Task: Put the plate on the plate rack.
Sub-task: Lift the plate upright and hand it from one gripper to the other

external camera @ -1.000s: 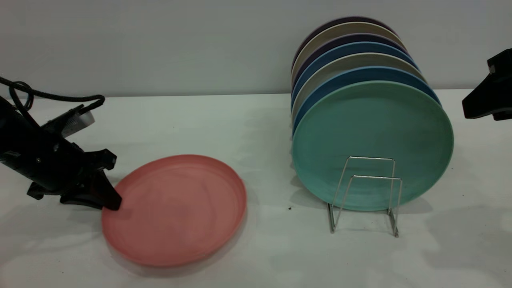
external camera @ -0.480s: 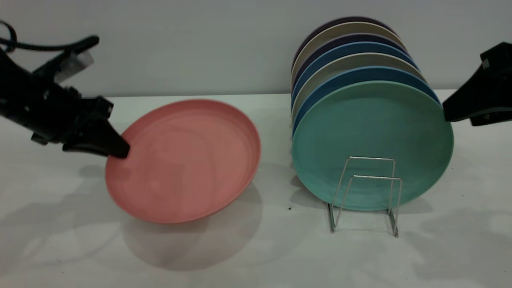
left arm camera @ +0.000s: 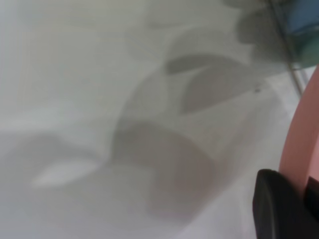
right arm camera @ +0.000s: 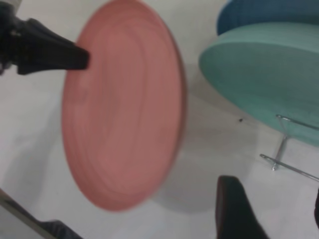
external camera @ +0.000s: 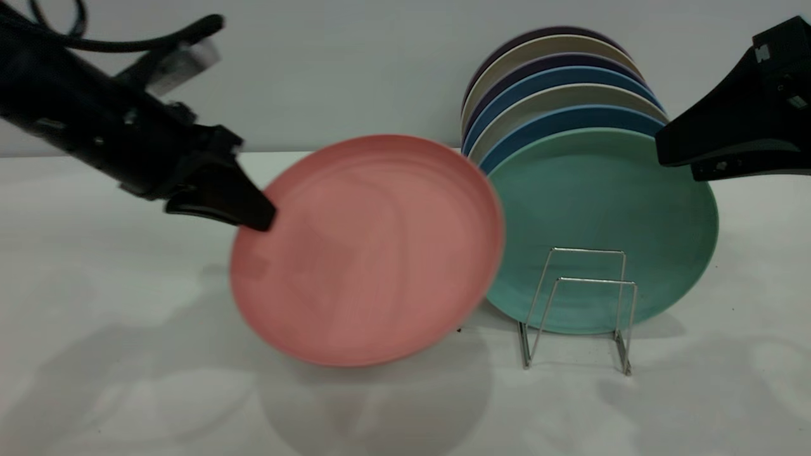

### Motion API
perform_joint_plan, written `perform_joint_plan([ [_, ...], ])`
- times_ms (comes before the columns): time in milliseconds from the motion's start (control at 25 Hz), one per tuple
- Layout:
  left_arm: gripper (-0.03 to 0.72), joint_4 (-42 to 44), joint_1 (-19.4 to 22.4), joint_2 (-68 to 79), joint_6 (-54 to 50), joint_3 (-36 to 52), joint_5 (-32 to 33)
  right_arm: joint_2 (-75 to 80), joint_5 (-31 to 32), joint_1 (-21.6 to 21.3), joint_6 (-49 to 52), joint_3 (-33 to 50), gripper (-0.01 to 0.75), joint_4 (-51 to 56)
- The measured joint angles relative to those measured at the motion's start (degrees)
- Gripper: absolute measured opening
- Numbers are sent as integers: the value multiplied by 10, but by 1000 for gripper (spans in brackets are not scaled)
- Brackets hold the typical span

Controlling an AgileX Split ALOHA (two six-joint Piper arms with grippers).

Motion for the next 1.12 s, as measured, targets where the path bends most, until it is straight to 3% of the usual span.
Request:
perform_joint_plan([
  [440,12,-57,-58,-4,31,1,0,55,42,0,-14,0,454,14],
  [680,12,-79,-61,-4,43,1,1,95,77,11,-59,-1,457,63],
  [1120,12,-86,-66,-4,48,1,4,137,82,56,-115,-3,457,128],
])
